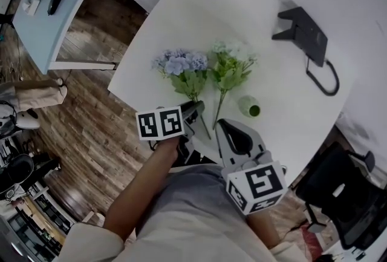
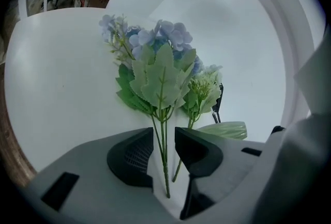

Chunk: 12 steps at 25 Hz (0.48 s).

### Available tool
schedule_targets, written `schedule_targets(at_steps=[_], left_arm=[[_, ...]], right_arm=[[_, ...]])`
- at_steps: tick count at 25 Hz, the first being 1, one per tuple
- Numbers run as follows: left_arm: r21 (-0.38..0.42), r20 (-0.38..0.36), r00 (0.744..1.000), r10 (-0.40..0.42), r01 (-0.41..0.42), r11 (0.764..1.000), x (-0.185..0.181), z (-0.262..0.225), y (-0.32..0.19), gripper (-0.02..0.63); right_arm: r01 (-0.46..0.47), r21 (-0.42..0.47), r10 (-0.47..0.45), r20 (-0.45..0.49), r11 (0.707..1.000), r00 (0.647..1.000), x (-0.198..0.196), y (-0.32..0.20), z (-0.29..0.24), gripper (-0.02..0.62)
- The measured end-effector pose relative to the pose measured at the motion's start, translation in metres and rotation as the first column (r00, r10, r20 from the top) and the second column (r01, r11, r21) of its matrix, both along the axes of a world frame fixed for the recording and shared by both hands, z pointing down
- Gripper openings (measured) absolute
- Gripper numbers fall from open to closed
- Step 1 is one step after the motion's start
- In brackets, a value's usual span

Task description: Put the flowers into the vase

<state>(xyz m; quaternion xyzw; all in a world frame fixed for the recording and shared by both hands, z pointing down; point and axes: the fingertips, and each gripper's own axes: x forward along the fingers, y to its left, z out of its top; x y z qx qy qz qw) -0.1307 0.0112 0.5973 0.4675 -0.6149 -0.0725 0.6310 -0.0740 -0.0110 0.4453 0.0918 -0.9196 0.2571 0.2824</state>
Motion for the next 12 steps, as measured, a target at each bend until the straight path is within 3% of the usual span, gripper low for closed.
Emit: schedule_targets(at_steps=[9,12], left_arm=[[-0.002,-0.022,1.0,0.017,-0.017,1.0,-0.0053,0.0042,-0.0082,0.138],[0.001,-0.031,0.999,0.007,-0.007,1.0,-0.0064,0.0051,-0.0079,0.093]], right_arm=[[-0.028,-0.009,0.028,-0.014,1.0,1.0,-0.0029,-0.0081,0.0057,0.023],[-0.035,-0.018,0.034,-0.02,0.999,0.999,-0.0015,-0.0081,0.0088,0.023]])
